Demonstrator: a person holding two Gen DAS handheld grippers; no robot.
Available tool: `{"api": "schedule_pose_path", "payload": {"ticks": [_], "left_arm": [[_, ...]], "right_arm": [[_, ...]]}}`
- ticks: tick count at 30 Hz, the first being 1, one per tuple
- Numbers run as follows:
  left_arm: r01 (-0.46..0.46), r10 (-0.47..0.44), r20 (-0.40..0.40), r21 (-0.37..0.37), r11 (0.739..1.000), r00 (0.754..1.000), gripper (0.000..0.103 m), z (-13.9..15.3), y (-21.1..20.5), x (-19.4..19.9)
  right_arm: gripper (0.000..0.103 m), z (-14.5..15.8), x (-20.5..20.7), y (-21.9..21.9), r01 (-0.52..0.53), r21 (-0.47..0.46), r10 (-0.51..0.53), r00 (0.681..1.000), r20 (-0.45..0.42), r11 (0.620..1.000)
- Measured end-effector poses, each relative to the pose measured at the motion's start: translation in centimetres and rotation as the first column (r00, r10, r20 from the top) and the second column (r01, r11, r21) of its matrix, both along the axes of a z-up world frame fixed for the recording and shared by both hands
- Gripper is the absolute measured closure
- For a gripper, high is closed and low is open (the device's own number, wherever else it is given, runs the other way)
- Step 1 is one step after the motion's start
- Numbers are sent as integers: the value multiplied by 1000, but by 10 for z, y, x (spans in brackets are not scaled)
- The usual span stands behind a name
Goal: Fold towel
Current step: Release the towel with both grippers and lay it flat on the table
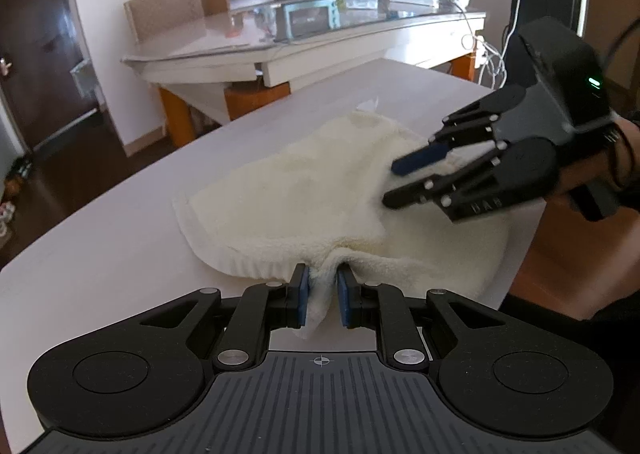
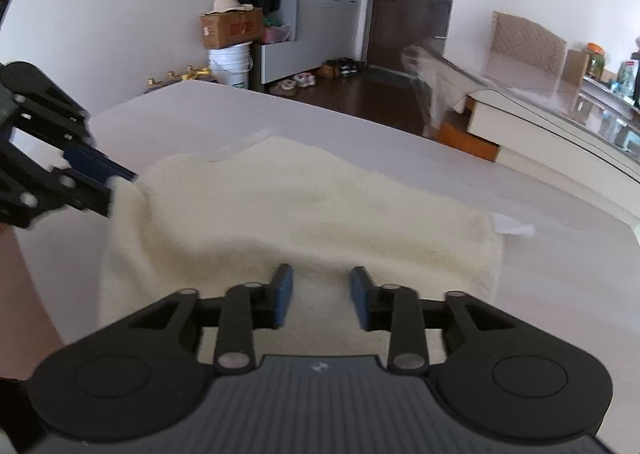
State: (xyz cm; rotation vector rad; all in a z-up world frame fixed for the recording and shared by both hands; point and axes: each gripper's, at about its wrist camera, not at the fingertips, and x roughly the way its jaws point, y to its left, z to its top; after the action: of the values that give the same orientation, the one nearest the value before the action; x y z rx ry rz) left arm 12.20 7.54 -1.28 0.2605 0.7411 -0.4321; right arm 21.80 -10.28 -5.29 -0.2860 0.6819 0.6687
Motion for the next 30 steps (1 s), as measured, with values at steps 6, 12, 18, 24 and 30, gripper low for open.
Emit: {"api": "schedule_pose_path", "payload": {"ticks": [6, 12, 18, 24, 30], "left_arm": [[11, -10, -42, 16, 1000, 999, 76, -8, 0, -6], [-32, 34, -61, 25, 999, 998, 68, -15, 7, -10], [-29, 23, -96, -65, 997, 995, 64, -21, 9, -5], [-48, 35, -82, -157, 986, 996, 68, -26, 6, 6], [-73, 58, -58, -301, 951, 997, 91, -8, 17, 16]], "right_arm": [[62, -4, 26, -28, 179, -43, -177, 983, 38, 983], [60, -1, 25, -37, 194, 4, -194, 980, 36, 981], [59, 15, 2, -50, 146, 113, -146, 989, -10, 983], [59, 18, -19, -70, 137, 151, -136, 991, -20, 979], [59, 10, -34, -67, 63, 164, -55, 997, -53, 984]]}}
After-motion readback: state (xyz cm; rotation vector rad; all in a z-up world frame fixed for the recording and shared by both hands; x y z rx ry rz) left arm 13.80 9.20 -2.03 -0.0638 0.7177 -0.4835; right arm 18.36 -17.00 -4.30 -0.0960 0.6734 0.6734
